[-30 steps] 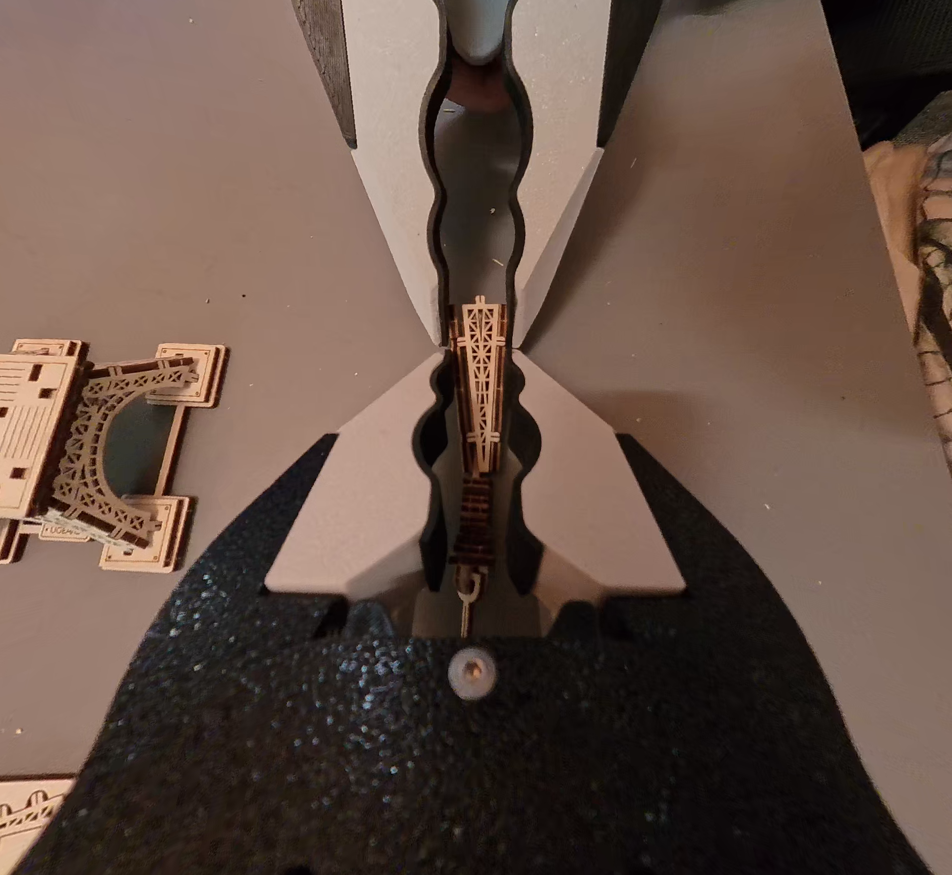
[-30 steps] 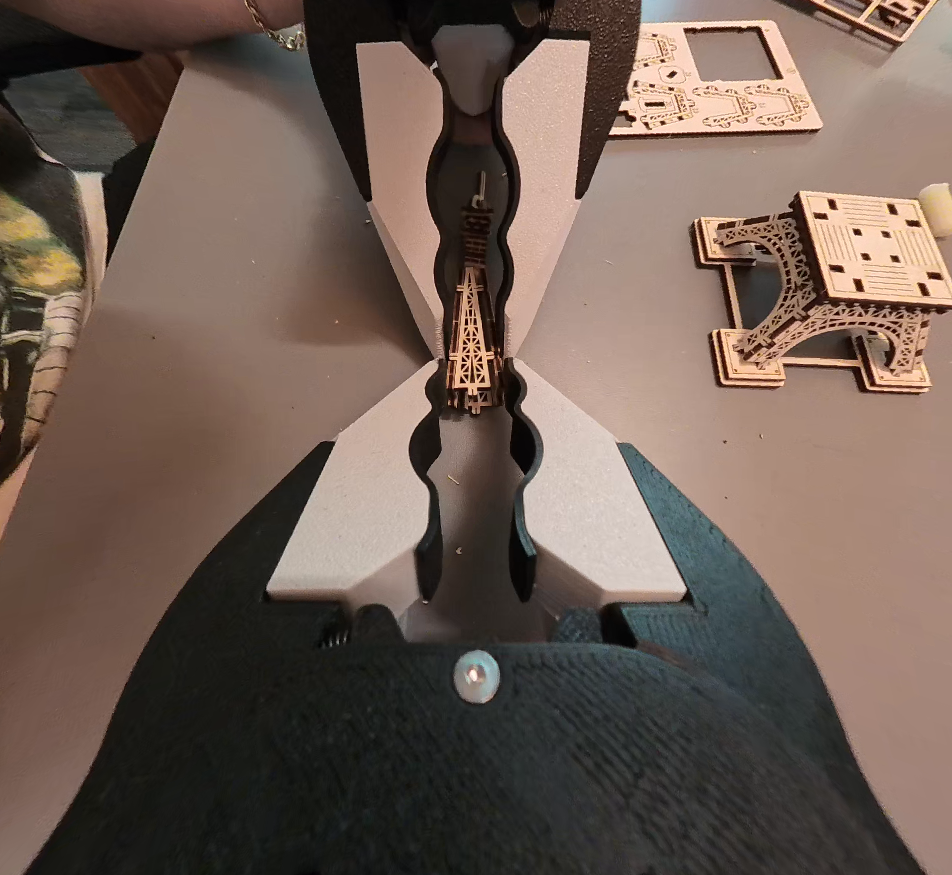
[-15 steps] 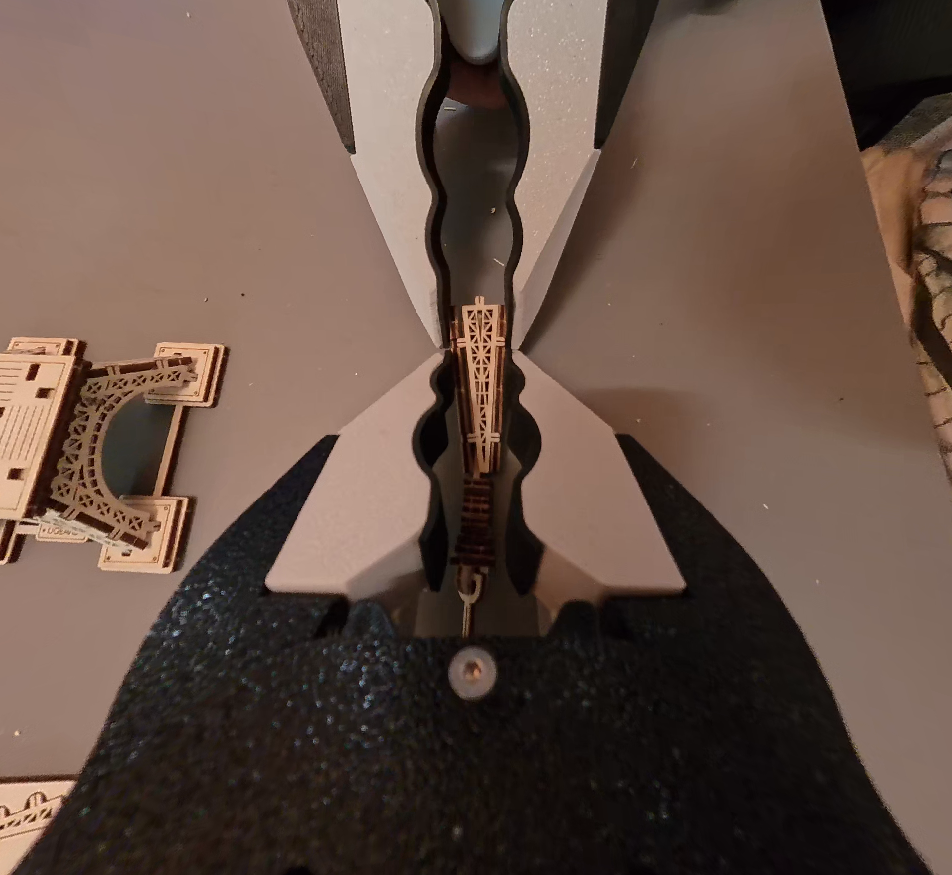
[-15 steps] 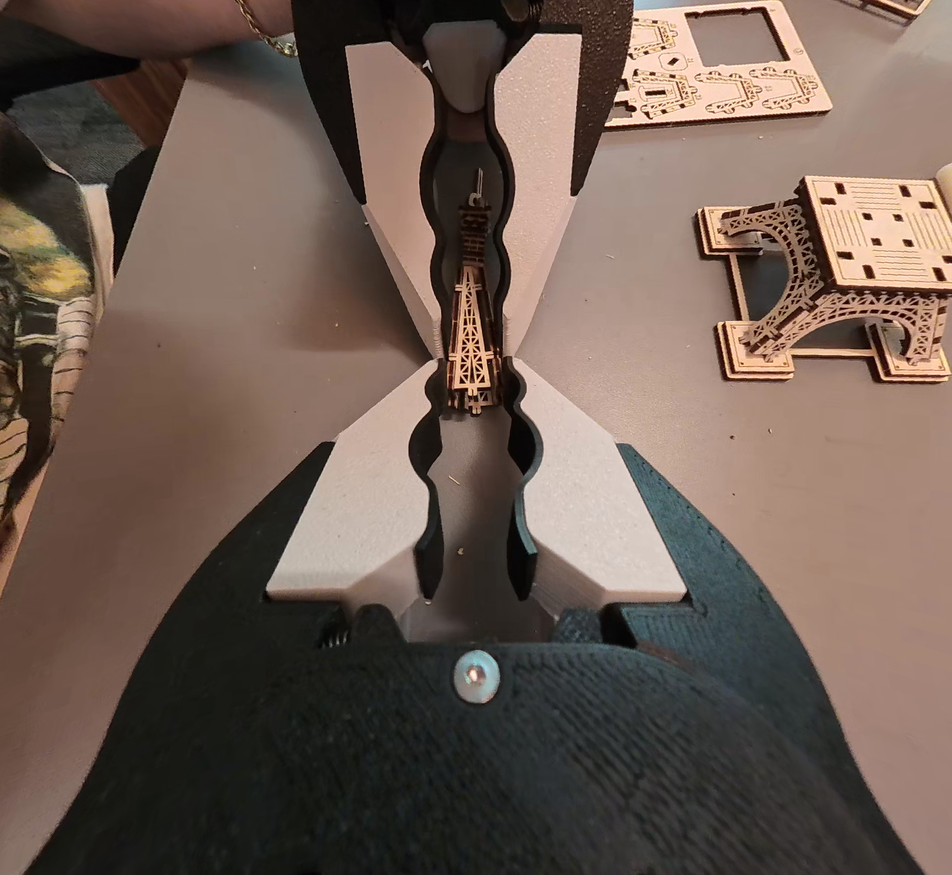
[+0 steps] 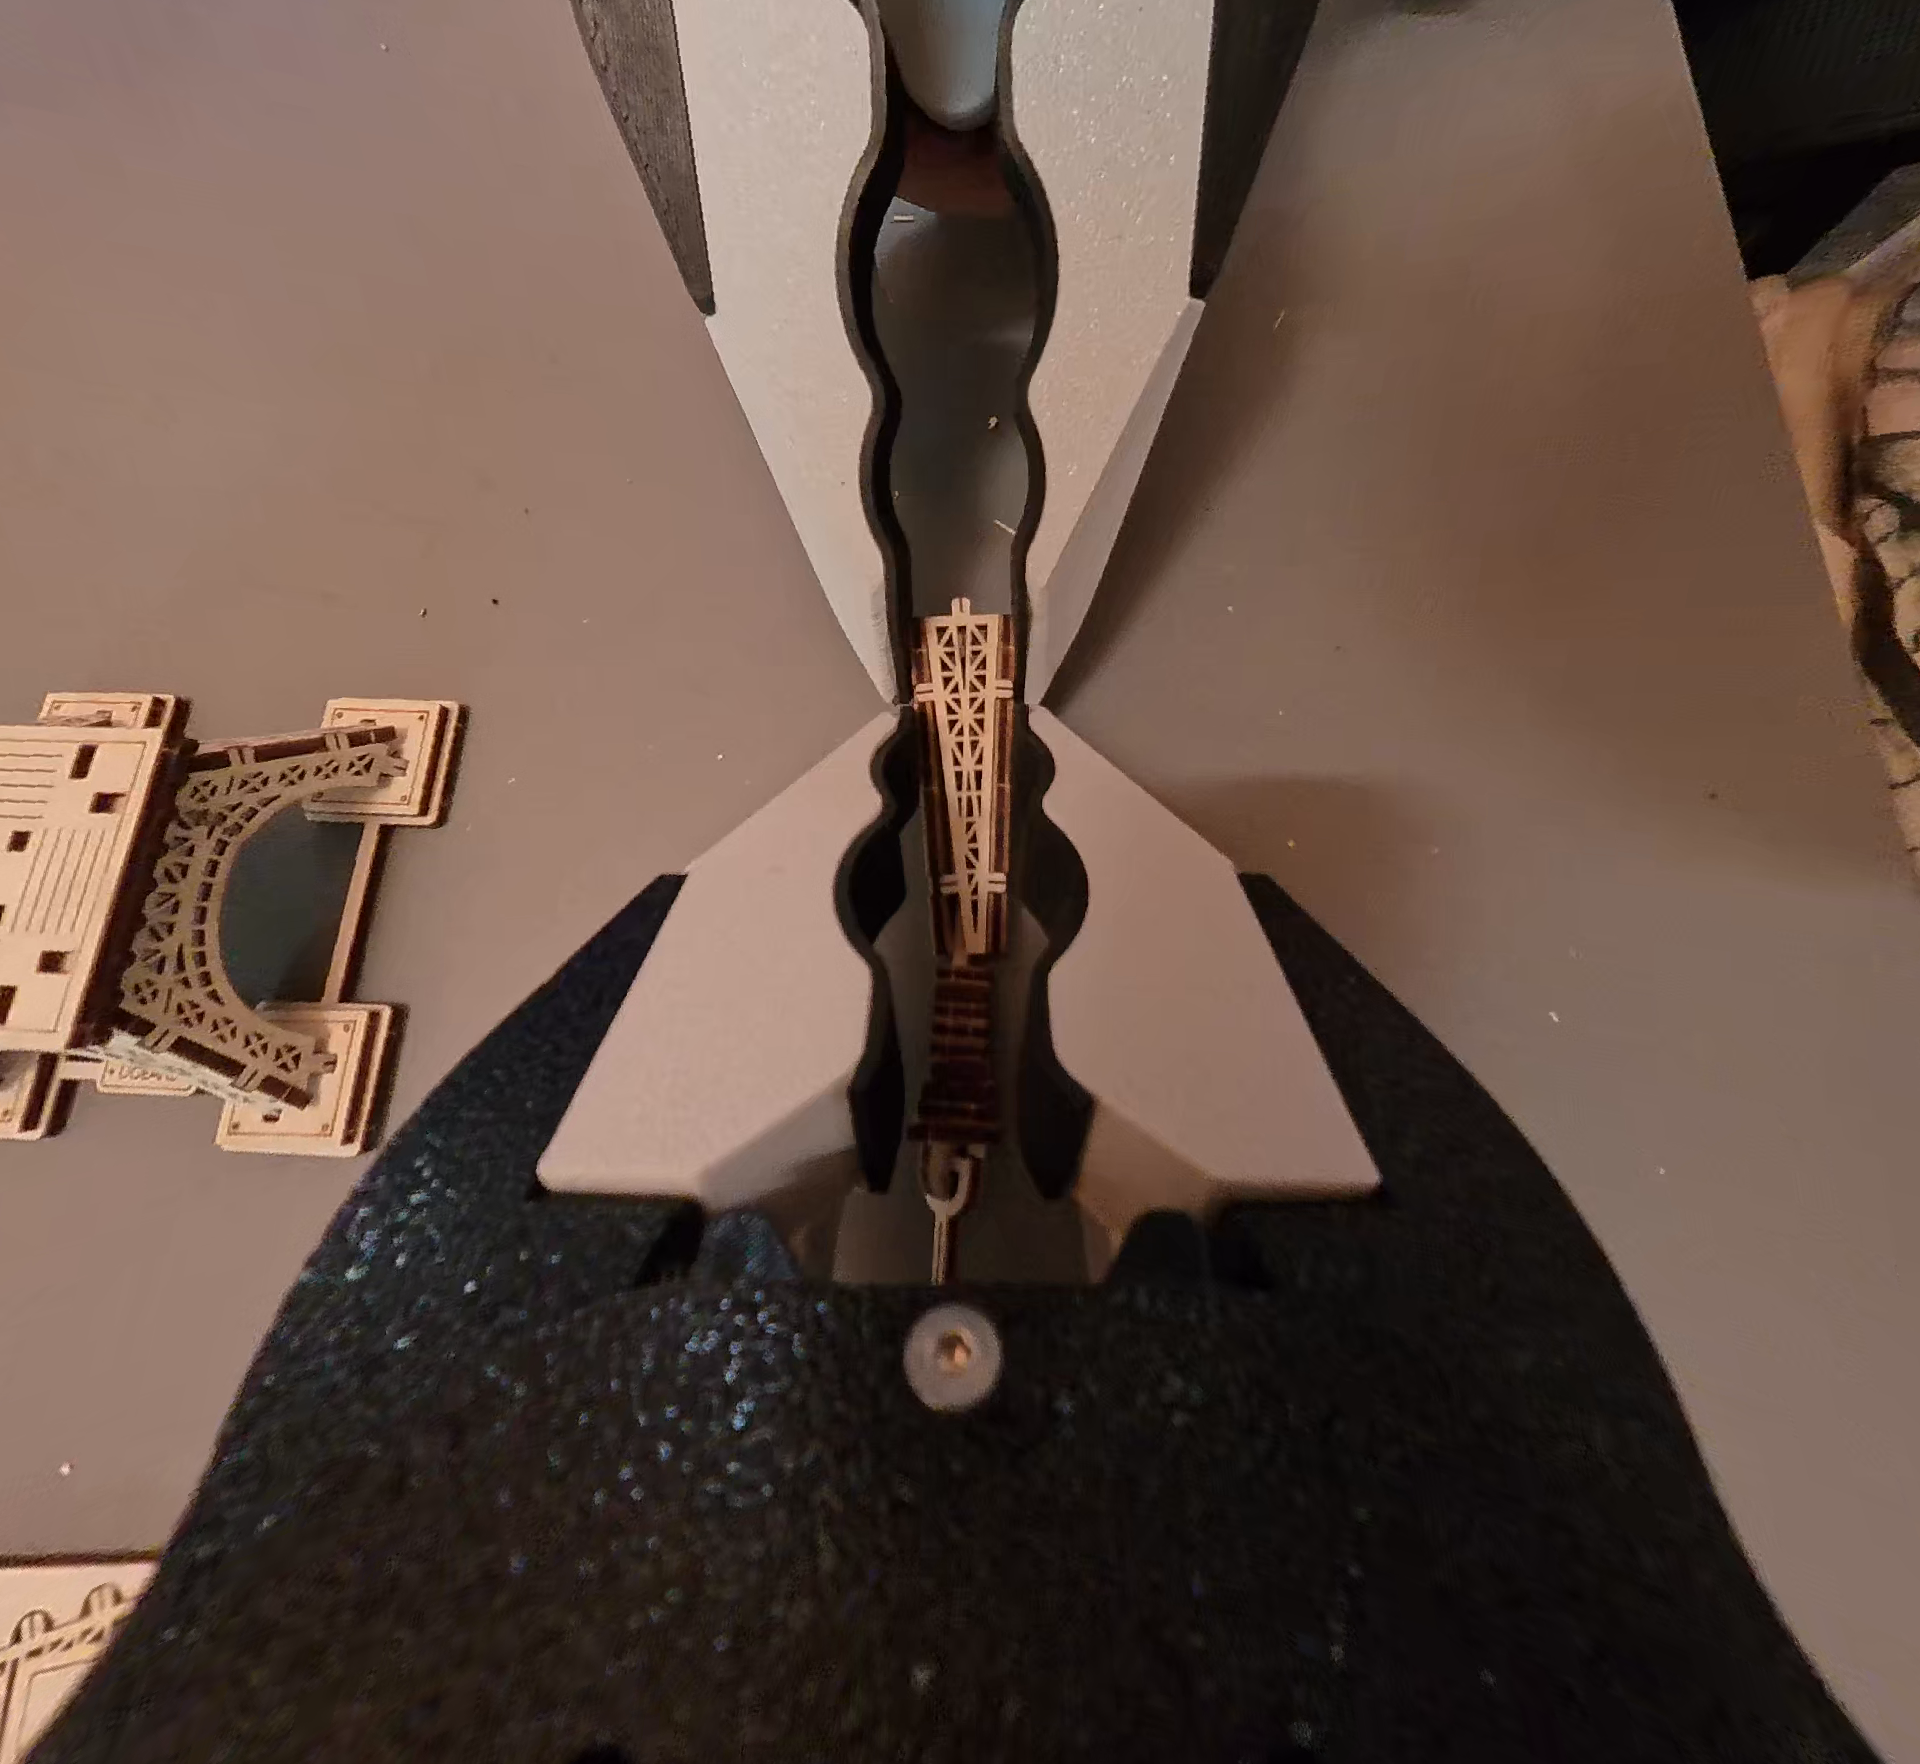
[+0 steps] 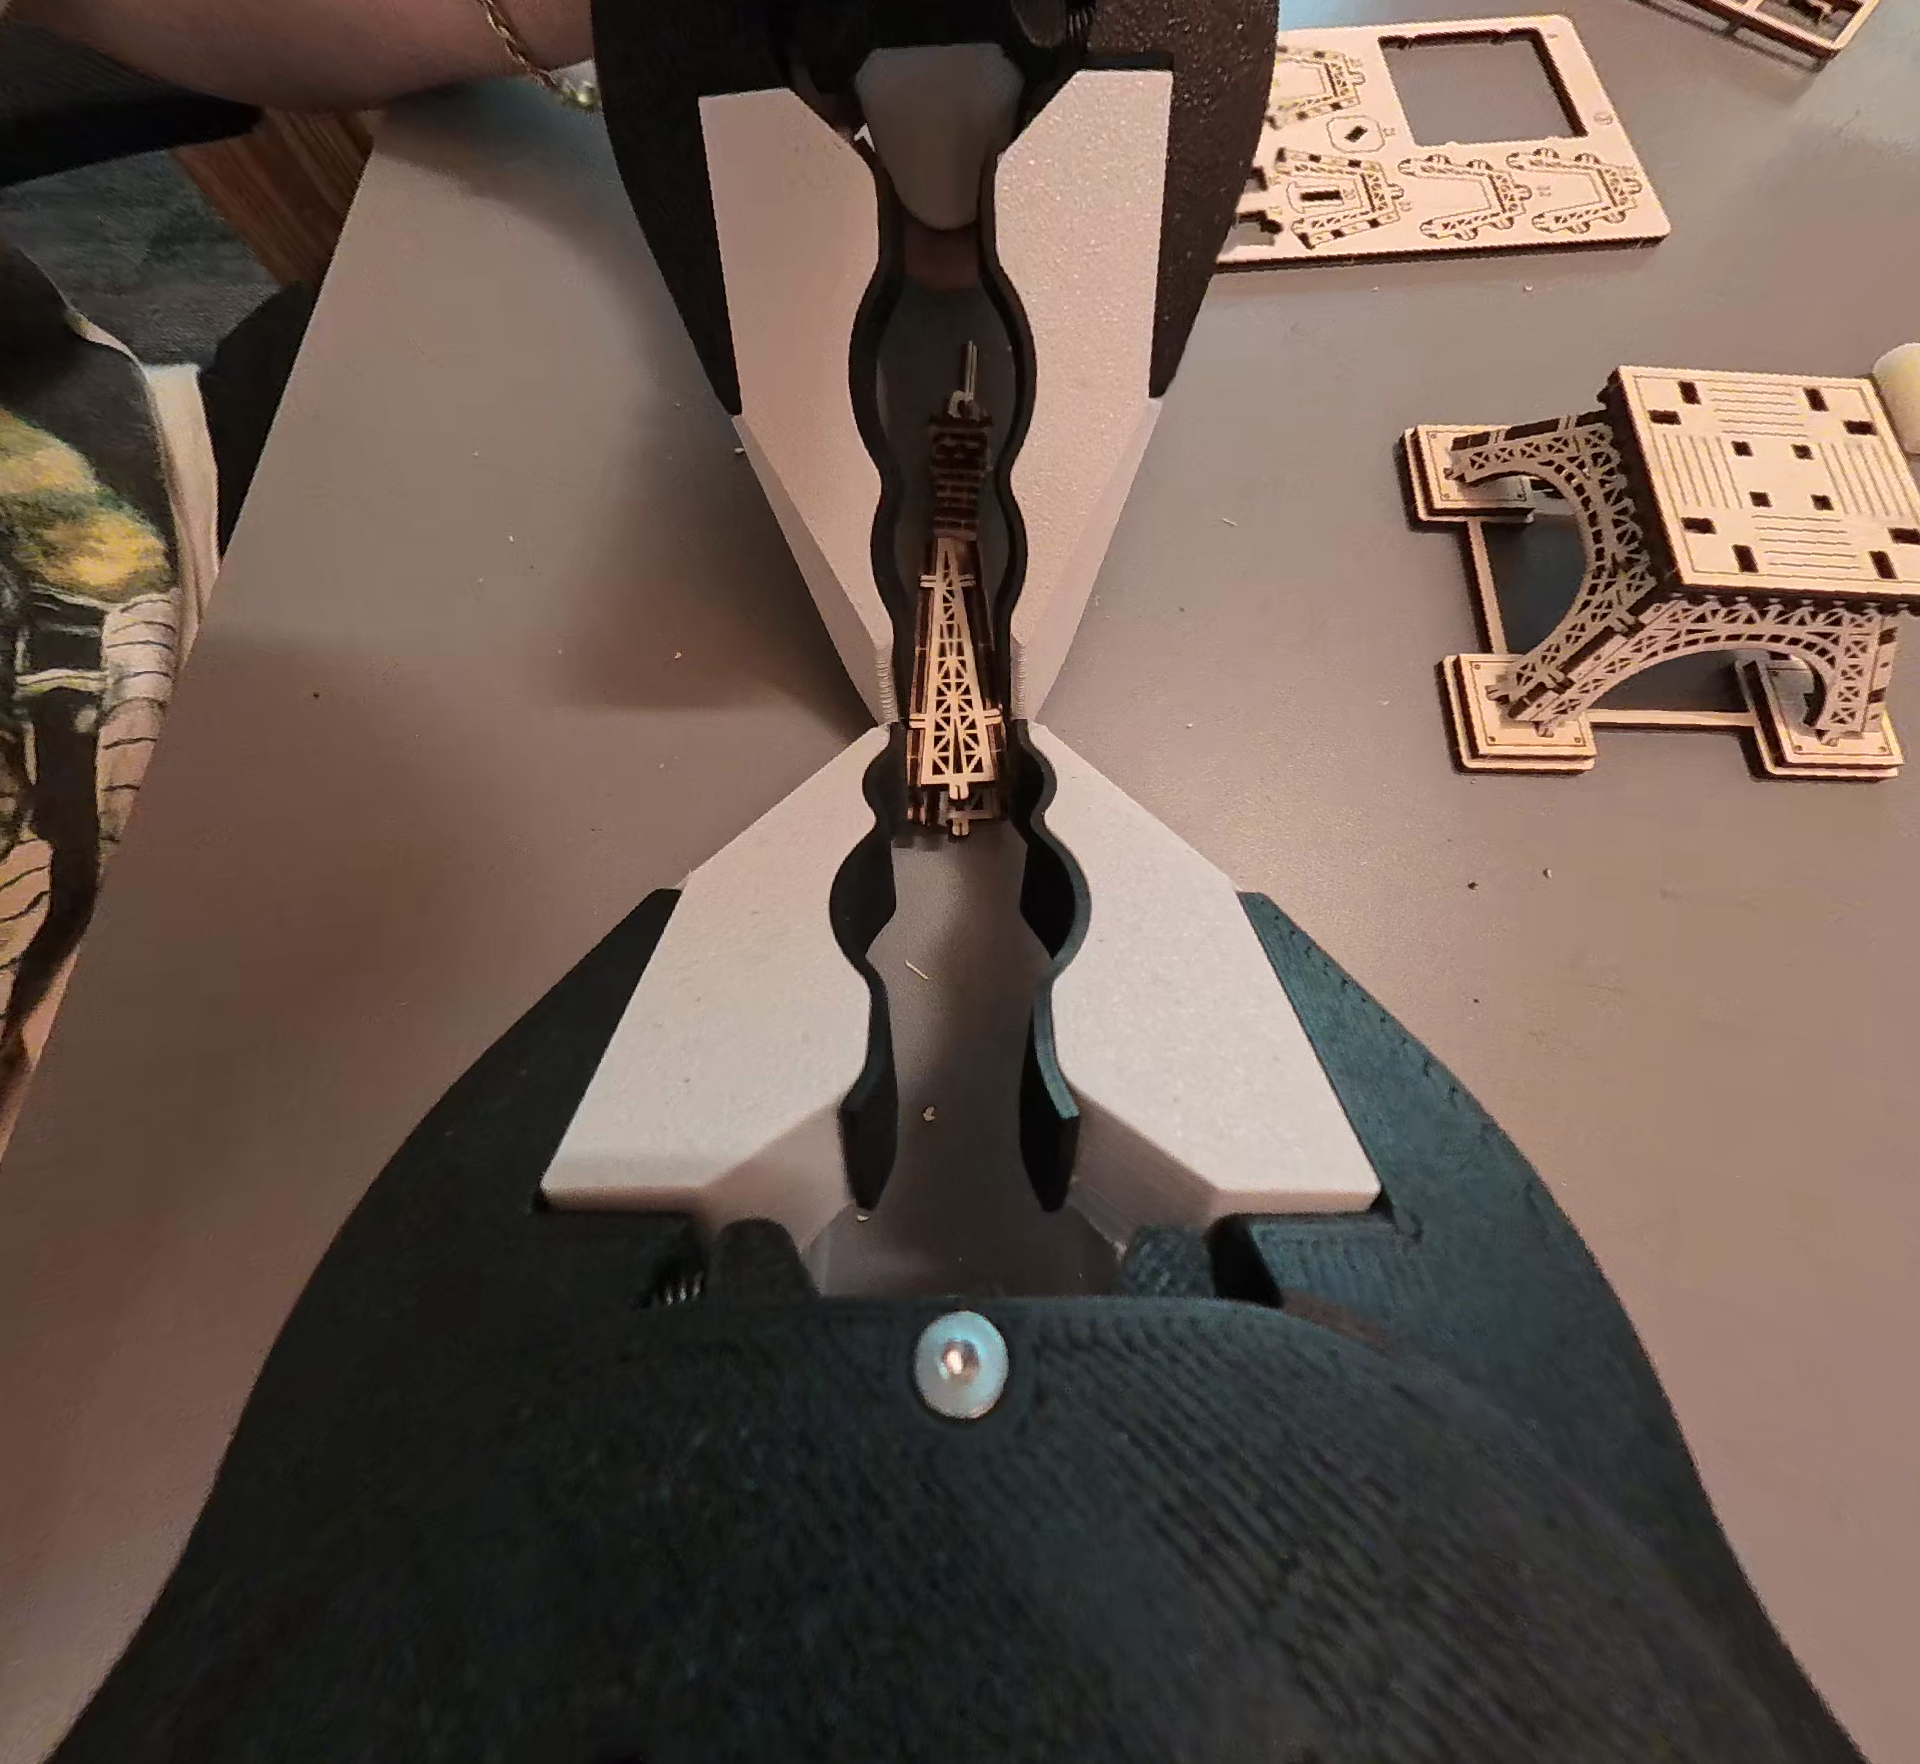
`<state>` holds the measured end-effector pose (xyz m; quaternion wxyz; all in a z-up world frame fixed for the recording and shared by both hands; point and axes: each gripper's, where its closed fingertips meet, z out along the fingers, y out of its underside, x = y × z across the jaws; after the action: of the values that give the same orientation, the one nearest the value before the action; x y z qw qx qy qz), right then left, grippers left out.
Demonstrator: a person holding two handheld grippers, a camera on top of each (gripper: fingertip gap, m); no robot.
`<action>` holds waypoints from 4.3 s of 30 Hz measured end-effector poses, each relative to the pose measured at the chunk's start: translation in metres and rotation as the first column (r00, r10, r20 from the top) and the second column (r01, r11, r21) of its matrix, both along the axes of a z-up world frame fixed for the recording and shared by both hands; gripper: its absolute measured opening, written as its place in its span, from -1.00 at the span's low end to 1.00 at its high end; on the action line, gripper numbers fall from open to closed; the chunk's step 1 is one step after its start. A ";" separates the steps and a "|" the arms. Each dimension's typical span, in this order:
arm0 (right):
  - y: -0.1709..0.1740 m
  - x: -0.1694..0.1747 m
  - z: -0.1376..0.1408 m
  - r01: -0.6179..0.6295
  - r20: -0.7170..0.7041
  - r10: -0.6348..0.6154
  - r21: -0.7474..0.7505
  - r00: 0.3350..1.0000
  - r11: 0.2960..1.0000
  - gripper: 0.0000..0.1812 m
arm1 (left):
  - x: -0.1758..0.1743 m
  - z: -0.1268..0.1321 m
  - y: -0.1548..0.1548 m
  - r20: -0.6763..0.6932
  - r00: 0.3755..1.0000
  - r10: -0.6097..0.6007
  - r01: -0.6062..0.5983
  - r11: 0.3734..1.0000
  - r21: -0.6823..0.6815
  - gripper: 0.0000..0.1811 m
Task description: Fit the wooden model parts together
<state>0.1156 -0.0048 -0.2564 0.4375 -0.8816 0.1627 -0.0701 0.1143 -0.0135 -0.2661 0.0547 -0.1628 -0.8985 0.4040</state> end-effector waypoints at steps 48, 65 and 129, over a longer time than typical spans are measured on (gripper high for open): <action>0.031 0.012 -0.003 0.027 -0.062 -0.026 0.006 0.998 1.000 -0.86 | 0.013 -0.001 0.034 0.011 0.991 0.132 -0.132 0.991 -0.004 -0.88; 0.032 0.012 -0.003 -0.001 -0.072 0.001 0.006 0.997 1.000 -0.89 | 0.012 -0.001 0.033 0.016 0.991 0.131 -0.131 0.991 -0.001 -0.90; 0.020 0.005 -0.007 0.013 0.007 -0.013 -0.048 1.000 0.999 -0.82 | 0.016 0.011 0.036 0.053 0.991 0.124 -0.135 0.930 0.343 -1.00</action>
<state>0.1209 0.0151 -0.2638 0.4162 -0.8905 0.1652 -0.0800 0.1299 0.0229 -0.2546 0.0419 -0.0973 -0.9650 0.2399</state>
